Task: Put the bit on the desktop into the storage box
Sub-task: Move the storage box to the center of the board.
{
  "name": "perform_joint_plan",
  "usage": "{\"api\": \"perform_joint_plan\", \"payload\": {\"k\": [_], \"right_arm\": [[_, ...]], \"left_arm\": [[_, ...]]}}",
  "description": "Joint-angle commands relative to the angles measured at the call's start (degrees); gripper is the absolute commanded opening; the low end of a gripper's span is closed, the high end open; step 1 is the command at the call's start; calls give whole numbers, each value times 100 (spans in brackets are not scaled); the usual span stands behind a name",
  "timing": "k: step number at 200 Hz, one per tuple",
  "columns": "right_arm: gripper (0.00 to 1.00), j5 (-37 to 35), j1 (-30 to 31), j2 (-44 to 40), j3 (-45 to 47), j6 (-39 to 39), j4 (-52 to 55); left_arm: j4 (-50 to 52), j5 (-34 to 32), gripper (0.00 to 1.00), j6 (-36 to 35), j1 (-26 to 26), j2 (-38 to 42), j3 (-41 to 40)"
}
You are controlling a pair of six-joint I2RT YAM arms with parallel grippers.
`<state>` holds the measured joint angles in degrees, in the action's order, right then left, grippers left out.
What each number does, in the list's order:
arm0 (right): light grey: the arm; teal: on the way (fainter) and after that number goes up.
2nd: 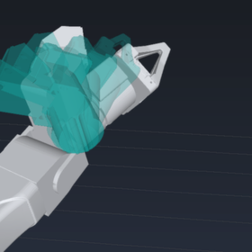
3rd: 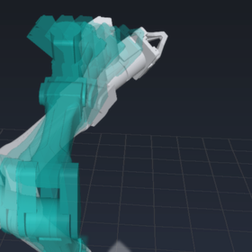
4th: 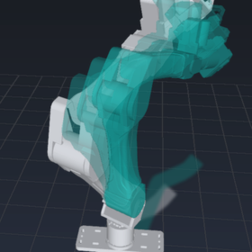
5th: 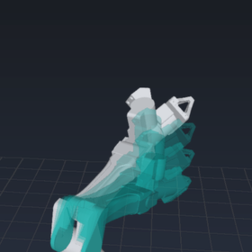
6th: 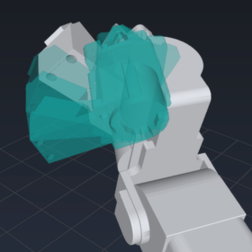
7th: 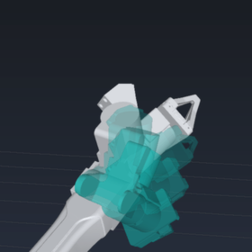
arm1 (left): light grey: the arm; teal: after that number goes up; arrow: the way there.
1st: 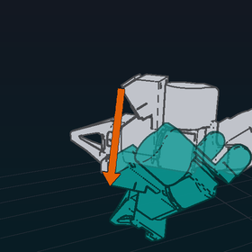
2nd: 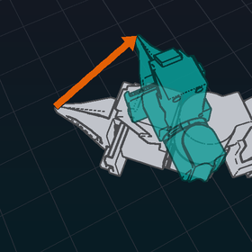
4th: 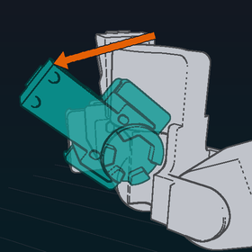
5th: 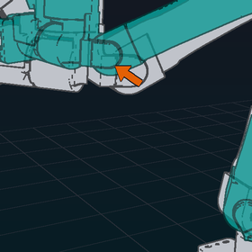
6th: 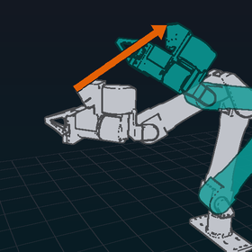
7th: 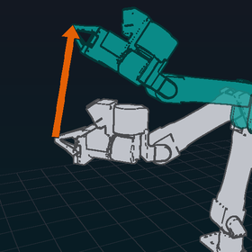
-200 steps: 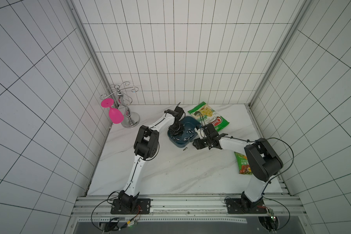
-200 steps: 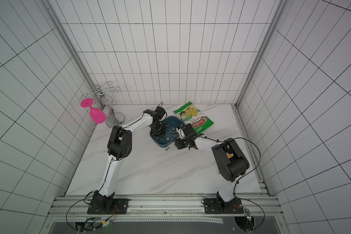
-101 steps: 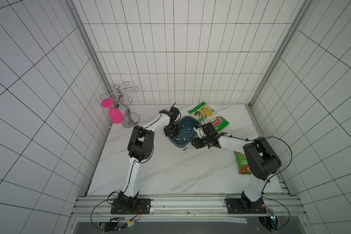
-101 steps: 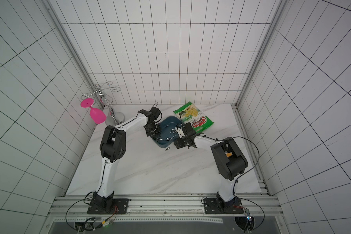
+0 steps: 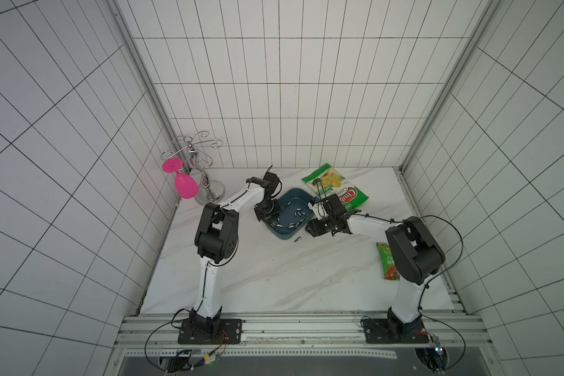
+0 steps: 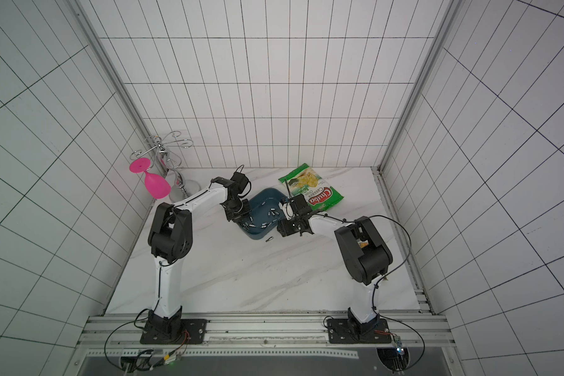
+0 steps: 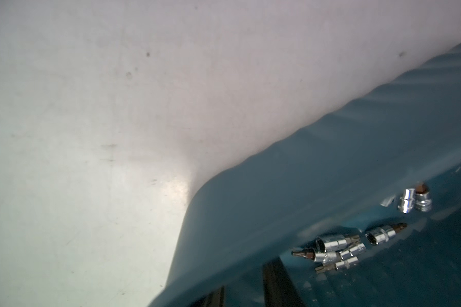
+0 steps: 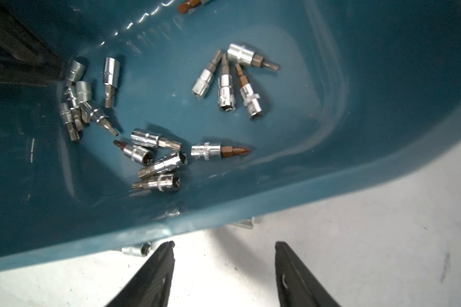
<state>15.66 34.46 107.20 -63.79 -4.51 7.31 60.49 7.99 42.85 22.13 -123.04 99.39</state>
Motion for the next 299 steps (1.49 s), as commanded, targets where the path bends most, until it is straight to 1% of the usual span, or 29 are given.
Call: {"api": "perform_joint_plan", "payload": {"k": [1,92,137,168,183,219,299], "right_arm": [[63,51,-36,116,-225,82,157],[63,25,-18,393,-532,178,331],[63,60,-18,484,-637,231,352],[62,-158,65,557,-729,333,474],[62,-287,154,565,-725,387,498],[62,-556,270,599,-705,337,481],[60,-816,324,741,-705,302,464]], "left_arm": [[-72,-174,28,-93,-101,308,-210],[-327,-210,28,-90,-380,881,-1127],[-277,-190,29,-115,-394,1069,-1116],[-191,-228,30,-128,-391,1178,-1043],[-226,-146,32,-141,-393,1197,-1067],[-331,-27,33,-116,-376,1312,-1149],[-275,27,34,-40,-376,1667,-1177]]}}
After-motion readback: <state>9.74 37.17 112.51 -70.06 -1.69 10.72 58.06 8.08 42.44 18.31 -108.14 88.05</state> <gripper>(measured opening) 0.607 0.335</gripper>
